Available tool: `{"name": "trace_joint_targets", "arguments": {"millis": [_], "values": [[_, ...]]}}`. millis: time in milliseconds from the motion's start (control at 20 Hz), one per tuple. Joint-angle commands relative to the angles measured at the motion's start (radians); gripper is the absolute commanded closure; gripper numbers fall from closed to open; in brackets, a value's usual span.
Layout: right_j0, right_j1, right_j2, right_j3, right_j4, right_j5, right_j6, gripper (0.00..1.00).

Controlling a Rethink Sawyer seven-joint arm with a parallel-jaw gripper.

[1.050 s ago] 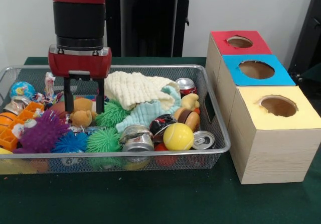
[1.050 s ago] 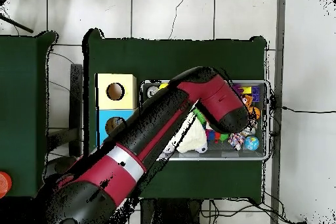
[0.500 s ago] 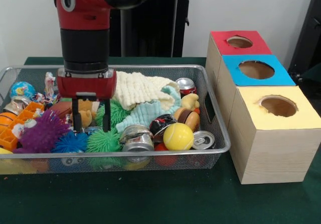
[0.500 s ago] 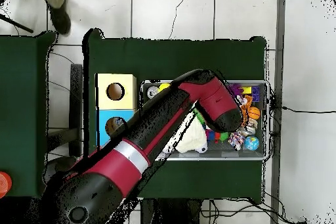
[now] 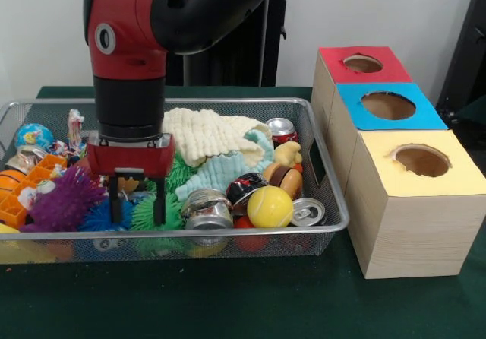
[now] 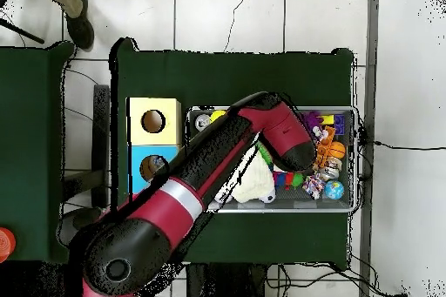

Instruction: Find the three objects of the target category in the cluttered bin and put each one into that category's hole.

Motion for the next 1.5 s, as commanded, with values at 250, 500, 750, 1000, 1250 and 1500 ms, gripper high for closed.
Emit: {"name": "trace_joint_targets", "arguments": {"millis": [250,500,750,1000,1250,1500], "values": [[-0.008,0.073,0.125,-0.079,0.069,0.031,0.349,0.0],[0.035,0.04,0.111,-0.016,0.054,-0.023,0.415,0.0],[0.075,0.014,0.099,0.034,0.035,-0.063,0.461,0.0],[0.097,0.009,0.103,0.065,0.027,-0.07,0.465,0.0],[0.097,0.015,0.137,0.125,0.041,-0.039,0.381,0.0],[0.073,-0.009,0.165,0.182,0.05,-0.049,0.264,0.0]]}}
